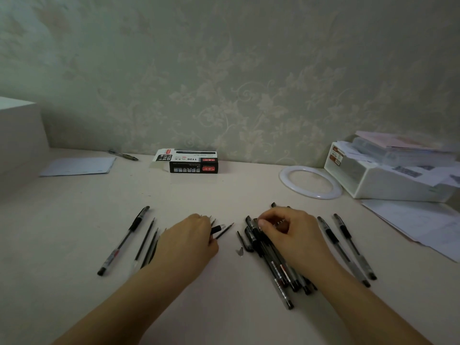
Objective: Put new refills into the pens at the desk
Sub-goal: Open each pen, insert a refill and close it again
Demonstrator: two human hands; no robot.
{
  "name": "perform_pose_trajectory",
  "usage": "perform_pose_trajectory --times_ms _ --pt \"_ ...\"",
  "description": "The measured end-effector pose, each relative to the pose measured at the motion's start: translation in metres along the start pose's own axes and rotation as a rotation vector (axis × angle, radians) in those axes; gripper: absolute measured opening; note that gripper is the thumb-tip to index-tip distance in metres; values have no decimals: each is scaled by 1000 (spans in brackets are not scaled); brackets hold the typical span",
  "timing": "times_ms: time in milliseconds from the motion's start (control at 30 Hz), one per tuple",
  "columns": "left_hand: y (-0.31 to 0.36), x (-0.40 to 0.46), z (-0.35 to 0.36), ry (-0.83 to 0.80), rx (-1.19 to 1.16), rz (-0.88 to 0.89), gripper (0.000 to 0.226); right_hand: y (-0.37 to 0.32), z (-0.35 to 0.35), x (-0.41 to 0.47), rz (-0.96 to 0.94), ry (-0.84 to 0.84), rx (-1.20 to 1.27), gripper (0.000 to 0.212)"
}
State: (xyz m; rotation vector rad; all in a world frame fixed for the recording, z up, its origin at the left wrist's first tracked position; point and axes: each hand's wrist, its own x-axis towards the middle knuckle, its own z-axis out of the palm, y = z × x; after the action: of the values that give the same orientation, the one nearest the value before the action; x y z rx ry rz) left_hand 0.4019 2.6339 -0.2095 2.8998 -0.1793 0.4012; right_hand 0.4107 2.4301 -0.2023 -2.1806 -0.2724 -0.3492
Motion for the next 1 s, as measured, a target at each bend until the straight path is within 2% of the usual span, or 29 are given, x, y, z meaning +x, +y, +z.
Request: perform_pose_trajectory --times_ms 100,200,300,400,533,667,800,1000 --pt "2 -1 -1 79 -61 8 19 0 2 1 43 -10 57 7" --pt "6 3 -8 214 -309 40 24 -5 2 1 136 -65 285 7" --pt "12 2 -8 176 -430 163 22 -11 4 0 207 -197 531 25" --pt "13 0 -2 131 -467 247 14 -13 7 -2 191 -243 627 14" --pt "9 2 -5 92 -560 258 16 -14 6 2 226 -19 669 18" --pt "7 2 -8 58 -628 237 14 -16 -9 7 244 170 933 20" --pt "10 0 -10 45 -666 246 20 -19 -10 7 266 151 1069 20" --pt "8 0 -10 39 -697 246 18 -16 -8 7 264 157 1062 20"
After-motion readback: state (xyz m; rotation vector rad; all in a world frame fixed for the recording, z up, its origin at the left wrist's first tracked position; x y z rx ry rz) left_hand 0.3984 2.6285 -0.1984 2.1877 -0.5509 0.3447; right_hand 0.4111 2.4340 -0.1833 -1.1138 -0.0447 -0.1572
